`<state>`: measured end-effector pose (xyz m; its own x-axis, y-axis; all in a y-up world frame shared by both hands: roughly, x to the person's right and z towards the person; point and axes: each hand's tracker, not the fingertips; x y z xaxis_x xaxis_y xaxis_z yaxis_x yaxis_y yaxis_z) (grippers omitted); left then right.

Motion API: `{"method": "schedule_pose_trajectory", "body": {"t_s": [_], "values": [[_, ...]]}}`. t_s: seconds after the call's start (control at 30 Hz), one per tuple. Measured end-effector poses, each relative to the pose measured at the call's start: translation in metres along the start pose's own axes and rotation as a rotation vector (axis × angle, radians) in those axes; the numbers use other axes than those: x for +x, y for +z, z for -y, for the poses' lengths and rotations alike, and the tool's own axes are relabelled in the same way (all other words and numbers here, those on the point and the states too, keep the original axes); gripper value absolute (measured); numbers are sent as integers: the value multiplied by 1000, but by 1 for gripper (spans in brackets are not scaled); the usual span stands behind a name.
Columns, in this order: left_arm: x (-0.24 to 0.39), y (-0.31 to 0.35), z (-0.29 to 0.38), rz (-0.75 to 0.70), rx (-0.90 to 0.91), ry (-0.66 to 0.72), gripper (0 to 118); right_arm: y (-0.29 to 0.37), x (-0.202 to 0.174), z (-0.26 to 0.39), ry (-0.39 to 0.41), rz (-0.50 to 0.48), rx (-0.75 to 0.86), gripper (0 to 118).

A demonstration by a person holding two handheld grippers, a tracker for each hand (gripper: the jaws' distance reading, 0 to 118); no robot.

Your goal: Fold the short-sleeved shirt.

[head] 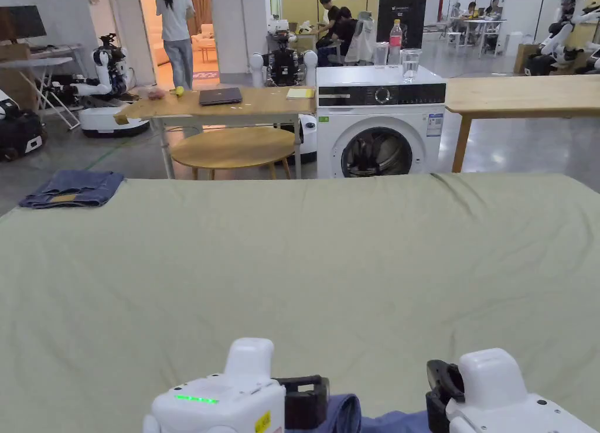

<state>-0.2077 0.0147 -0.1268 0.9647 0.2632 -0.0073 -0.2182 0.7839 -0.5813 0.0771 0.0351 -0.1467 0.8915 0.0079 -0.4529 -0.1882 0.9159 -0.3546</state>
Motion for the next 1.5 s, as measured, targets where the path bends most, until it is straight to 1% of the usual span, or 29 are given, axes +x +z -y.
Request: {"method": "schedule_pose_trajectory", "body": {"t_s": [0.07,0.1,0.13,0.17,0.2,0.23,0.3,0.33,0.37,0.47,0.53,0.63,0.73,0.77,0.83,0.9,1.0,1.03,1.07,1.1,1.13,1.17,1.2,1.27,1.33,1.4,1.43,1.47,1.5], "values": [[-19,-1,0,-7,-15,76,104,-2,1,2,-8,-3,-4,0],[-26,-4,5,-8,-33,89,90,-3,1,3,-16,-8,-9,0],[-28,-9,10,2,-55,90,66,-4,1,4,-24,-10,-12,0],[-27,-16,15,15,-100,87,35,-4,2,5,-30,-12,-15,0],[-23,-26,23,29,-152,79,11,-4,2,7,-34,-14,-18,0],[-16,-35,32,56,-181,76,10,-4,3,8,-36,-15,-20,0],[-1,-51,49,97,-228,74,10,-2,6,11,-40,-12,-24,0],[10,-61,55,184,-233,97,10,-1,8,13,-42,-10,-27,0],[18,-69,60,213,-245,104,10,0,10,14,-45,-8,-29,0],[48,-96,68,177,-304,30,10,4,18,17,-51,8,-37,0],[55,-106,70,143,-302,23,10,6,24,19,-62,16,-42,0],[49,-89,61,146,-260,63,10,9,28,20,-66,25,-45,0],[38,-49,47,125,-149,30,9,9,27,20,-67,24,-46,0],[30,-39,45,116,-143,15,9,8,25,20,-69,22,-49,0],[4,-27,48,28,-162,-4,9,5,20,20,-74,14,-47,0],[-19,-17,53,-20,-150,32,9,3,14,20,-71,6,-49,0],[-50,3,59,64,-115,161,9,-2,-1,21,-63,-12,-55,0],[-59,9,61,79,-99,172,12,-4,-5,21,-59,-16,-57,0],[-71,13,62,106,-81,199,31,-4,-8,21,-55,-19,-59,0],[-86,17,65,146,-61,259,84,-4,-11,21,-51,-21,-59,0],[-99,15,69,163,-50,311,115,-4,-12,21,-49,-21,-59,0],[-116,18,74,153,-27,377,118,-4,-14,21,-46,-21,-60,0],[-137,21,80,157,-7,500,118,-4,-15,22,-41,-18,-63,0],[-159,11,86,212,-6,627,118,-4,-15,23,-38,-10,-70,0],[-174,-3,97,255,-21,712,118,-5,-14,23,-44,-3,-76,0],[-176,-24,108,379,-61,778,115,-5,-12,22,-49,3,-80,0],[-174,-37,117,464,-84,859,115,-4,-12,22,-48,9,-80,0],[-172,-45,125,495,-34,921,111,-4,-11,22,-47,13,-80,0],[-171,-51,128,571,8,969,95,-2,-9,21,-48,15,-80,0]]}}
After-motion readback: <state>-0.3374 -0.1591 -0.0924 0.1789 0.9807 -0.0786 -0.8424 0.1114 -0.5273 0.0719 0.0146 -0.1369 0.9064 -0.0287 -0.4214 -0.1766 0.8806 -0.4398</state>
